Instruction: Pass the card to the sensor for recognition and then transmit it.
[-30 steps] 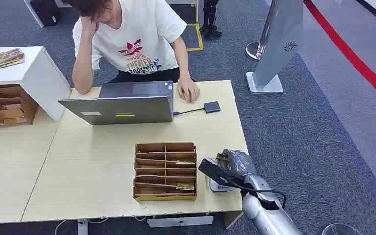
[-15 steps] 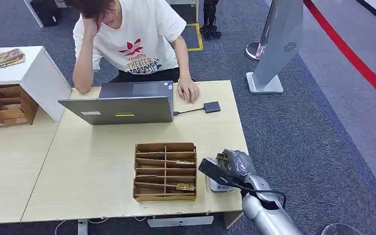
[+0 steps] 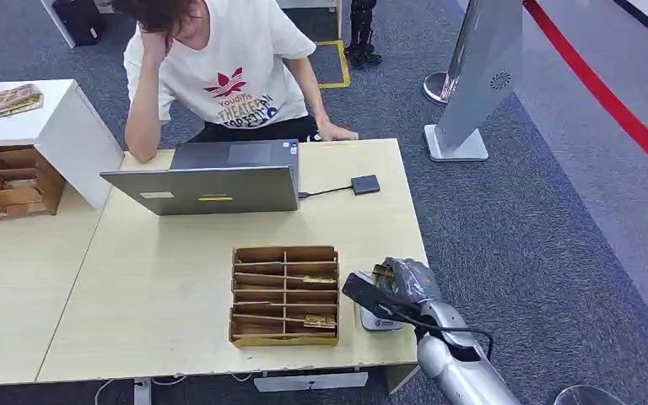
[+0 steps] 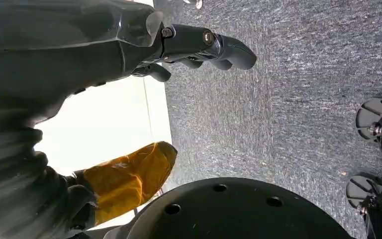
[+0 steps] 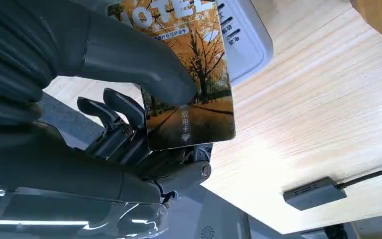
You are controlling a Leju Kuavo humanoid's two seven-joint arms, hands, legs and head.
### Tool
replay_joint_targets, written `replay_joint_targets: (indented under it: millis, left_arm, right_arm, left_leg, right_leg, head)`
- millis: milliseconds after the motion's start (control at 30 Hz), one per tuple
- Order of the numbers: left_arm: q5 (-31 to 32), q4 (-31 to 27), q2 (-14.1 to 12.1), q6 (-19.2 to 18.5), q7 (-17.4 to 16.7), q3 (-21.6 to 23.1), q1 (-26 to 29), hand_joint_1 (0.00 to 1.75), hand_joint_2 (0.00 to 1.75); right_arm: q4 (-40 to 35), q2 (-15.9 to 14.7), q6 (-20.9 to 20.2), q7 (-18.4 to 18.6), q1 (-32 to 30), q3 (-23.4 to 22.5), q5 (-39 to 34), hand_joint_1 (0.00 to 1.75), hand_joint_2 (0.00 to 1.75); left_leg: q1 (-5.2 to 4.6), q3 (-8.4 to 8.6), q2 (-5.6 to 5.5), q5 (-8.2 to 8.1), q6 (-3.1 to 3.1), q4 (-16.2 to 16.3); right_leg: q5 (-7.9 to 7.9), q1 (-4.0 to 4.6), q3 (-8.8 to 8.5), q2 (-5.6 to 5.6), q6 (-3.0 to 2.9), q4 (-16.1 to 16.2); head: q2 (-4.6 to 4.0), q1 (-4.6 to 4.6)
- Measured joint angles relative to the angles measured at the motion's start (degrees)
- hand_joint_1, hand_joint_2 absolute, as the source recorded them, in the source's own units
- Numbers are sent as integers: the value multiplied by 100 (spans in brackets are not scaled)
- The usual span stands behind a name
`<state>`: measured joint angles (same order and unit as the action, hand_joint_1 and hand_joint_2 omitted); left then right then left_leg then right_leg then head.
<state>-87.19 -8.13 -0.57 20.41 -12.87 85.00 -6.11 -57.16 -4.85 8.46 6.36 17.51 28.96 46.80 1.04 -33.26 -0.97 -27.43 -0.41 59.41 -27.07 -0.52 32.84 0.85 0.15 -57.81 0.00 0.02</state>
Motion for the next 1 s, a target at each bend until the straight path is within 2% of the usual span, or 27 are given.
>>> replay_joint_targets:
  millis: [1000]
  left_arm:
    - [-2,0,0,-20,2,4,0,0,175]
  right_arm:
    - [2,0,-11,4,1,0,15,175,175]
  left_leg:
    - [0,1,0,0,0,0]
  right_leg:
    - [0,0,0,1,0,0]
  head:
    - [0,0]
